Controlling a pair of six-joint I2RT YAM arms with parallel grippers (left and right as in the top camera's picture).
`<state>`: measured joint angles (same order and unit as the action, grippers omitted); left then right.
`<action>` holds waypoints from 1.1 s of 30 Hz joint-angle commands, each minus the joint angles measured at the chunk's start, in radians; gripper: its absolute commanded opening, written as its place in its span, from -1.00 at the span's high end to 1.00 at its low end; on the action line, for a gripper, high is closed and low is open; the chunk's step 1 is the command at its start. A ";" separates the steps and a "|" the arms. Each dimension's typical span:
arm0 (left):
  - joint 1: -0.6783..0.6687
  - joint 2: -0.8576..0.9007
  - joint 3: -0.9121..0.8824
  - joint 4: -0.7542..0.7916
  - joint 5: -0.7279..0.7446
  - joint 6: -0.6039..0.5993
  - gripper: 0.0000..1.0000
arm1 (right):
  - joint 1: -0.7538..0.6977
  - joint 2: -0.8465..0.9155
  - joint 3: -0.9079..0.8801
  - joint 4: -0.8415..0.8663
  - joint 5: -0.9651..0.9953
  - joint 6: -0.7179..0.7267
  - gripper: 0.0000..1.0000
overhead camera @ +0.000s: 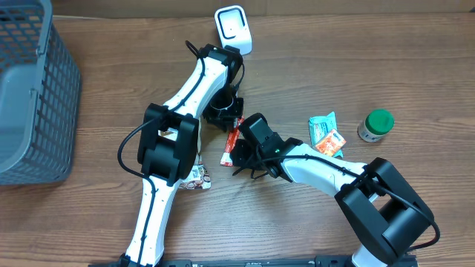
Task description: Scan the item barcode
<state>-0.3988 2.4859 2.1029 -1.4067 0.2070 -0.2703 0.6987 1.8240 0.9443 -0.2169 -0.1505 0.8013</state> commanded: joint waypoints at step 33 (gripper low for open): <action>-0.008 0.060 -0.001 -0.036 0.007 -0.006 0.82 | 0.085 0.053 0.011 -0.009 0.125 0.217 0.66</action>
<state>-0.3996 2.4969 2.1059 -1.4528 0.2249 -0.2703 0.8070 1.8545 0.9634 -0.2199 -0.0814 1.0187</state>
